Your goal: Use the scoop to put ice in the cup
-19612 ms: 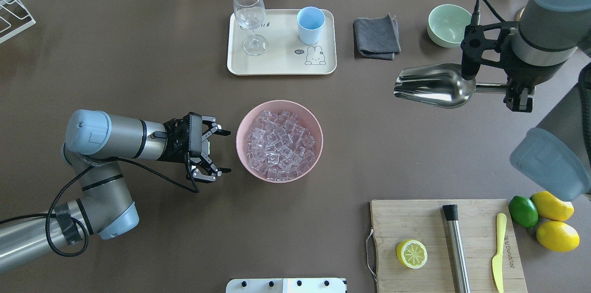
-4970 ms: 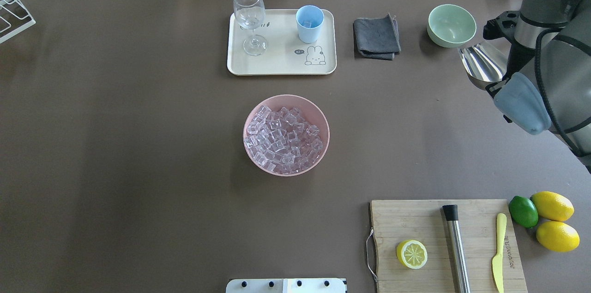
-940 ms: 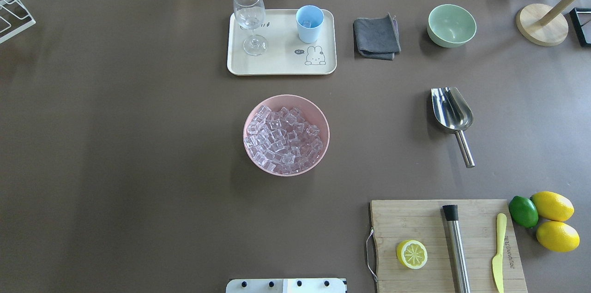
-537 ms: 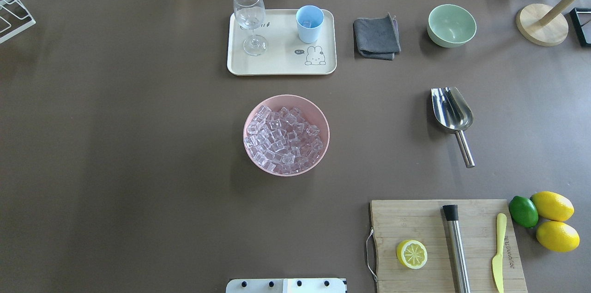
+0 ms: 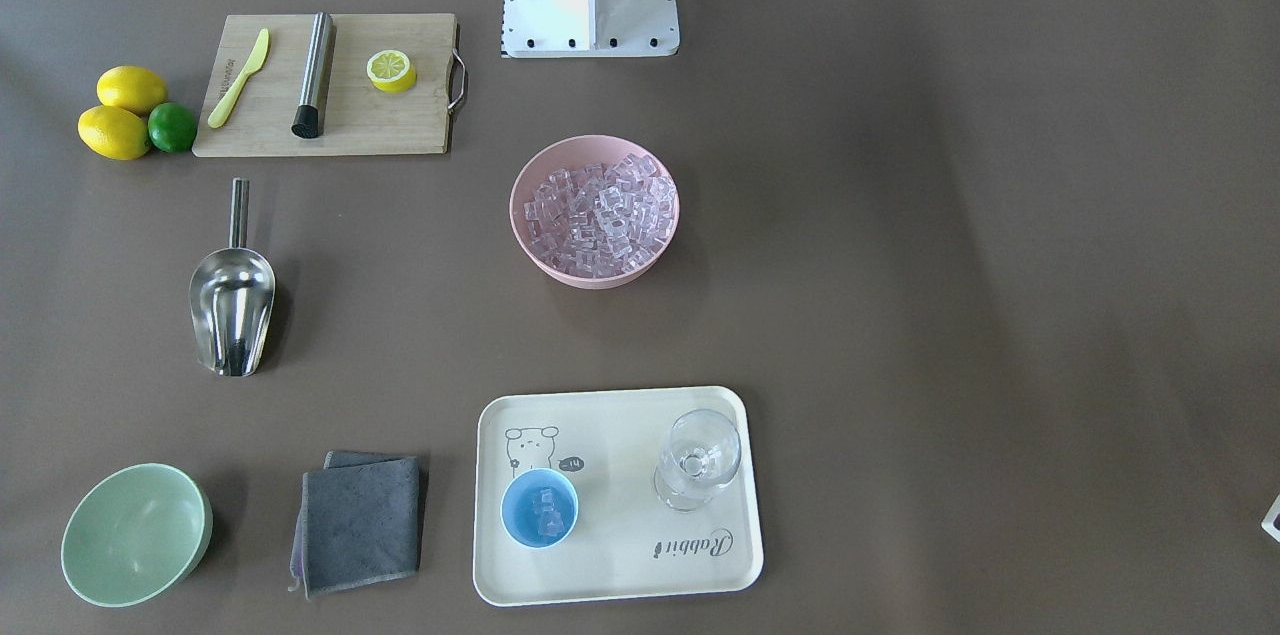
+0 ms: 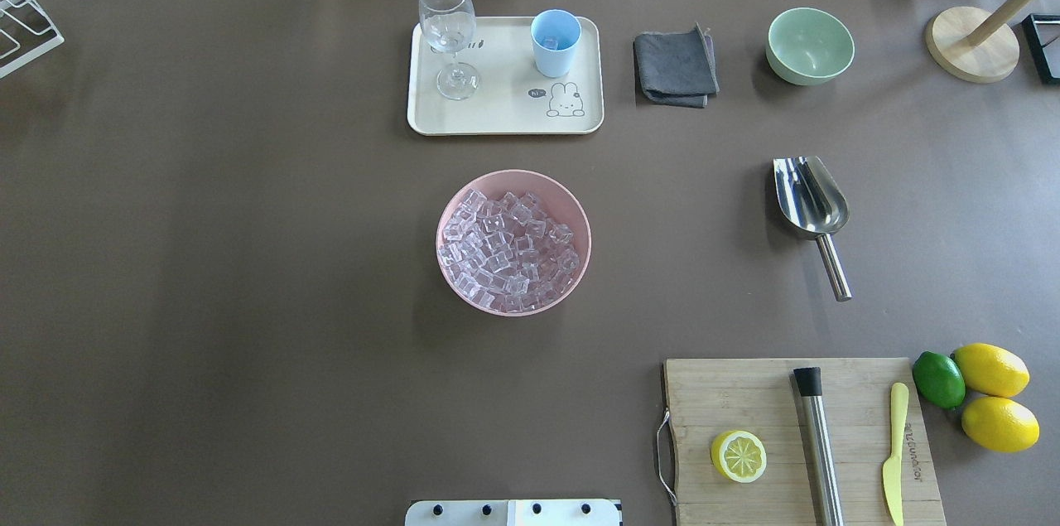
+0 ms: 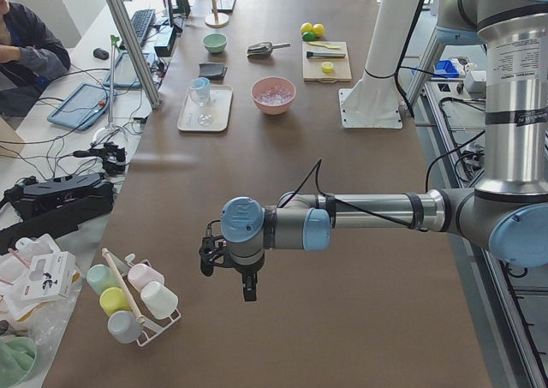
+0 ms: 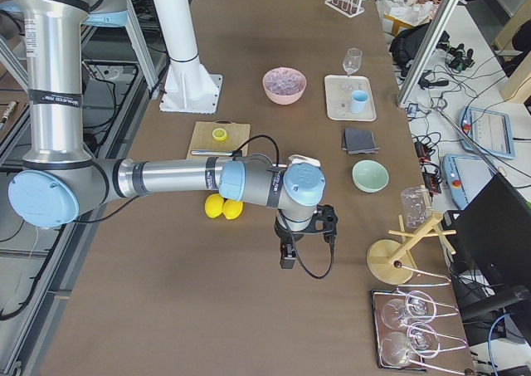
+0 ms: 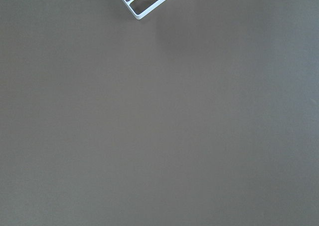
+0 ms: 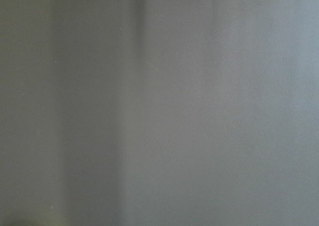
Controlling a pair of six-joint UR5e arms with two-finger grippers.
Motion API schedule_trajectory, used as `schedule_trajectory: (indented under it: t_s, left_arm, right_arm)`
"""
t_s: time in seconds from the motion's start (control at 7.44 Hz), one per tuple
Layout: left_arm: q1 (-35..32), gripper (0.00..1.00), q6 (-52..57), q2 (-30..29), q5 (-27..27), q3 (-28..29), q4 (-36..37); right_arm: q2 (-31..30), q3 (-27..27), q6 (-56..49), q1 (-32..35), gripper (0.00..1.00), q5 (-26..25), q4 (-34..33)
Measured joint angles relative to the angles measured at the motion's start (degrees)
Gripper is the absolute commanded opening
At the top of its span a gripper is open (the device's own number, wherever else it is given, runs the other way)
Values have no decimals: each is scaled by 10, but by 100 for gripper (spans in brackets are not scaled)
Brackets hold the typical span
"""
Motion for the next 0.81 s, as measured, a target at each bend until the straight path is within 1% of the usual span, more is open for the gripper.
schedule_trajectory:
  t_s: [0.81]
  left_arm:
    - [2,98,0,-1,0,-6,1]
  right_arm:
    - [-1,-1,0,0,100,-1,0]
